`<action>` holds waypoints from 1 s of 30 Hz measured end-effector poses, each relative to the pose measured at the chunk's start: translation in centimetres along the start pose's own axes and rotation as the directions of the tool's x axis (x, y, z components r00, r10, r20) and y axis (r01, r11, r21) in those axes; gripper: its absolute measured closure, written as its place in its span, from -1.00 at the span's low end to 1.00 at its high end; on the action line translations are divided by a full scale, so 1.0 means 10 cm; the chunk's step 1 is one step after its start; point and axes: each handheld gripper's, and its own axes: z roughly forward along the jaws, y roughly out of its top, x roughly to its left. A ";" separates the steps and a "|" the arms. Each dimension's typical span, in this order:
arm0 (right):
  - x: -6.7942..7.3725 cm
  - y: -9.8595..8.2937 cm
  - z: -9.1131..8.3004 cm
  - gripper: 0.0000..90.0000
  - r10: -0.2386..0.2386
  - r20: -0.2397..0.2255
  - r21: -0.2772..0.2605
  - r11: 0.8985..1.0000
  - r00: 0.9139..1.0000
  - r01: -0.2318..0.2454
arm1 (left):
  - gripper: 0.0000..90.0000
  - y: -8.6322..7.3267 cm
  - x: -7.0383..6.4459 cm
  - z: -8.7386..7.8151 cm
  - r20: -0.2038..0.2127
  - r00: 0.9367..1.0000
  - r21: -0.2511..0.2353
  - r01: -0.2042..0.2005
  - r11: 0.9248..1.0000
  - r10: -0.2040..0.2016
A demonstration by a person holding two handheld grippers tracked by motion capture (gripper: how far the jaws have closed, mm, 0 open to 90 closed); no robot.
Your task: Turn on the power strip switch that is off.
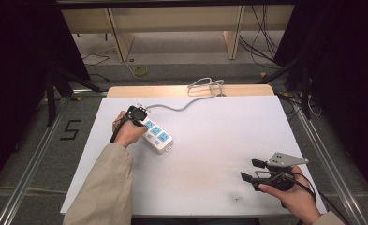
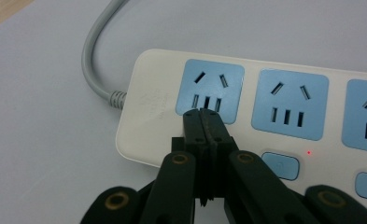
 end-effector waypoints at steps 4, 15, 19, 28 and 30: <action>0.00 0.00 0.00 -0.33 0.000 0.001 0.000 1.000 1.000 0.000 | 1.00 -0.01 0.01 0.00 0.007 1.000 -0.008 0.006 1.000 -0.006; -0.01 0.00 0.00 -0.33 -0.004 0.001 -0.001 1.000 1.000 0.004 | 1.00 -0.05 0.04 -0.01 0.027 1.000 -0.032 0.007 0.999 -0.006; 0.00 0.01 0.00 -0.33 -0.003 0.000 -0.003 1.000 1.000 0.003 | 1.00 -0.06 0.05 -0.01 0.028 1.000 -0.042 0.013 0.999 -0.012; 0.00 0.01 0.00 -0.33 -0.003 0.001 -0.003 1.000 1.000 0.003 | 0.99 -0.08 0.10 -0.01 0.027 0.998 -0.063 0.050 0.997 -0.048; 0.00 0.01 0.00 -0.33 -0.002 0.001 -0.002 1.000 1.000 0.002 | 0.99 -0.09 0.11 -0.01 0.027 0.998 -0.063 0.055 0.997 -0.053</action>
